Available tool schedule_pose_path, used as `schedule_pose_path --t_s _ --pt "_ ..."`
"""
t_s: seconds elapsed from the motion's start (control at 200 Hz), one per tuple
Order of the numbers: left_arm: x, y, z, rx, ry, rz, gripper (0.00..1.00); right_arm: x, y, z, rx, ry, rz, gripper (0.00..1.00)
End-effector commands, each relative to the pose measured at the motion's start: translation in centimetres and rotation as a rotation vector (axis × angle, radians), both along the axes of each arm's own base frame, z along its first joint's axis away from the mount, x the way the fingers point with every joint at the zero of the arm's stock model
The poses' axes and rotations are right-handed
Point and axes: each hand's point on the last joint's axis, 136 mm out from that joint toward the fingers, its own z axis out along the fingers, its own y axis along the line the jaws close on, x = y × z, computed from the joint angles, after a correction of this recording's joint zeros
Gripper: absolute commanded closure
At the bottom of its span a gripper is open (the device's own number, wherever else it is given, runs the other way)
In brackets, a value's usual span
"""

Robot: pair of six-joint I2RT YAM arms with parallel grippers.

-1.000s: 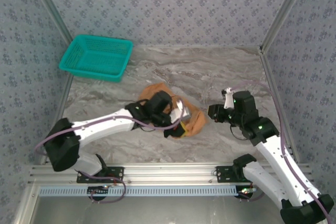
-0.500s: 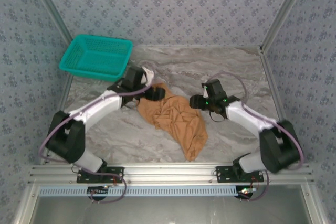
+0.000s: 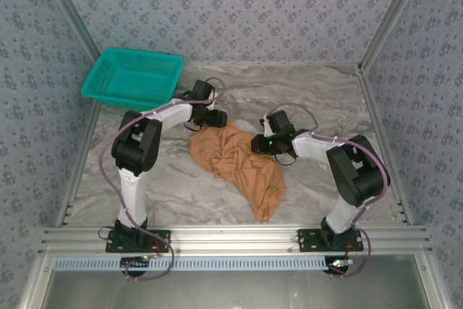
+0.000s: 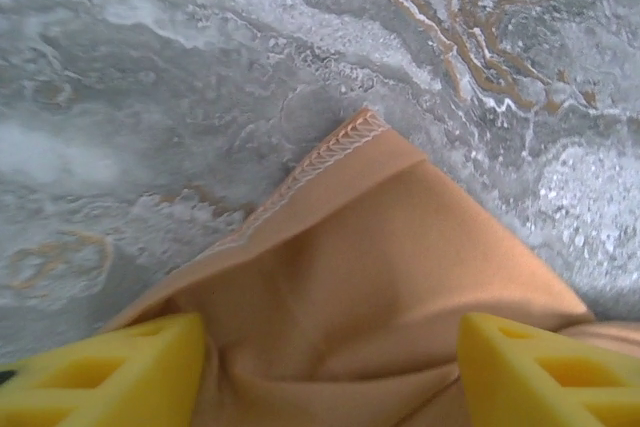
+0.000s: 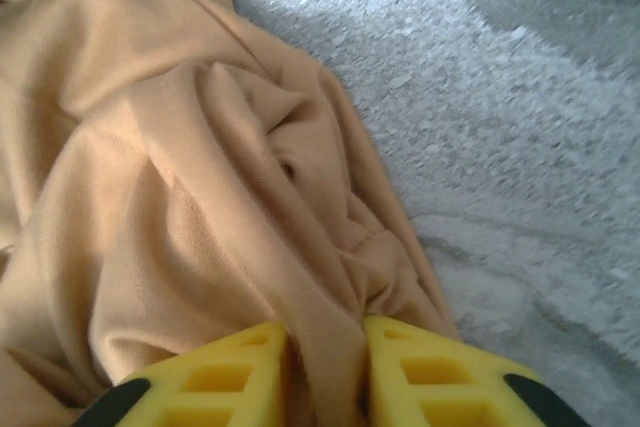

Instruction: Fold the inside-out t-shirt

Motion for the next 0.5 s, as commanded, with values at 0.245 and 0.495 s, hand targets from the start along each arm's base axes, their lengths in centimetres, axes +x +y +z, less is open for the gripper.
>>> schedule_pose_path --t_s 0.245,0.495 --pt "3.2 -2.6 6.3 -0.15 -0.05 -0.097 1.0 8.7 -0.2 17.6 0.034 -0.448 0.035 1.0" --pt "1.1 1.0 28.9 -0.383 -0.559 -0.073 1.0 3.7 -0.3 28.6 -0.119 -0.807 0.141 1.0"
